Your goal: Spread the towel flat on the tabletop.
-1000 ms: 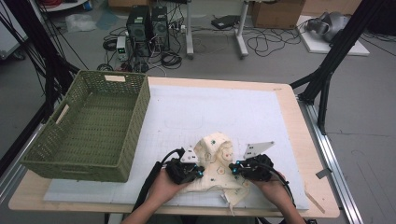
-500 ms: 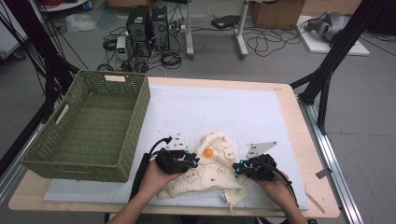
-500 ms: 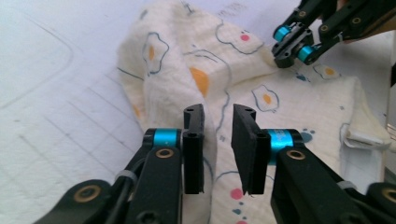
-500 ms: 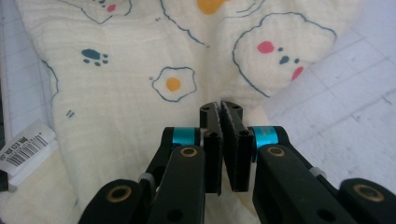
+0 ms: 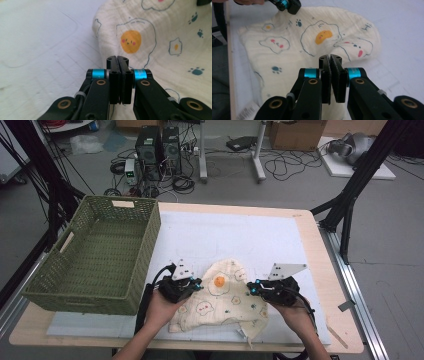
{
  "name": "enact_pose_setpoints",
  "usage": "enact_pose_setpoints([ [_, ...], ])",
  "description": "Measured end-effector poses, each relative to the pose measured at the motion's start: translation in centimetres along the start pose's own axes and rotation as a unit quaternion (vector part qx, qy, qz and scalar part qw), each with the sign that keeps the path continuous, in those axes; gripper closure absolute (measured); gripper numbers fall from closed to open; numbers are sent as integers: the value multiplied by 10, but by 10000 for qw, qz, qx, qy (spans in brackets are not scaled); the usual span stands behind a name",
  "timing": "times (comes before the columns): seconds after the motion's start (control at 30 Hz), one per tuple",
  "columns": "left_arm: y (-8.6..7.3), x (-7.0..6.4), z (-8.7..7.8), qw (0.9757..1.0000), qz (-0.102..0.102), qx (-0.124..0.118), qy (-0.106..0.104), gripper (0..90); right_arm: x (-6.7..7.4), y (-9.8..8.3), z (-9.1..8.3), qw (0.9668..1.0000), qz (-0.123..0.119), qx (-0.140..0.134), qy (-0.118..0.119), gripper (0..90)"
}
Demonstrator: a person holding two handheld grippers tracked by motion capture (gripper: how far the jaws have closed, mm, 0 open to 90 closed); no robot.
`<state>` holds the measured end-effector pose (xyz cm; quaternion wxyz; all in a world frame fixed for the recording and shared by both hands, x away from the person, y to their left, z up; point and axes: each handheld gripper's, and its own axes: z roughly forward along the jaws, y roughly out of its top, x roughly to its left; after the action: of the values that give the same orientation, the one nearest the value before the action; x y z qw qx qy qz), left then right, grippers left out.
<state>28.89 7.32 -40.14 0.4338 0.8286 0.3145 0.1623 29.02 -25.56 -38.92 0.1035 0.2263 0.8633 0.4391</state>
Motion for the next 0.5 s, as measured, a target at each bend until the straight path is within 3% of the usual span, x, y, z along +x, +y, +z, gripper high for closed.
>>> enact_pose_setpoints([
  [0.17, 2, 1, -31, 9996, -42, -226, 168, 881, 20, 21, 16, 9991, -290, -134, 282, 871],
  [0.27, 1, -1, -37, 9994, -10, -283, 187, 881, 35, 27, 31, 9978, -455, 13, 474, 871],
  [0.4, -10, -4, -22, 10000, -60, -24, 12, 876, 46, 20, 60, 9945, -645, 504, 651, 871],
  [0.5, -22, -8, 1, 9995, -86, 279, -139, 867, 47, 8, 73, 9930, -550, 755, 722, 869],
])
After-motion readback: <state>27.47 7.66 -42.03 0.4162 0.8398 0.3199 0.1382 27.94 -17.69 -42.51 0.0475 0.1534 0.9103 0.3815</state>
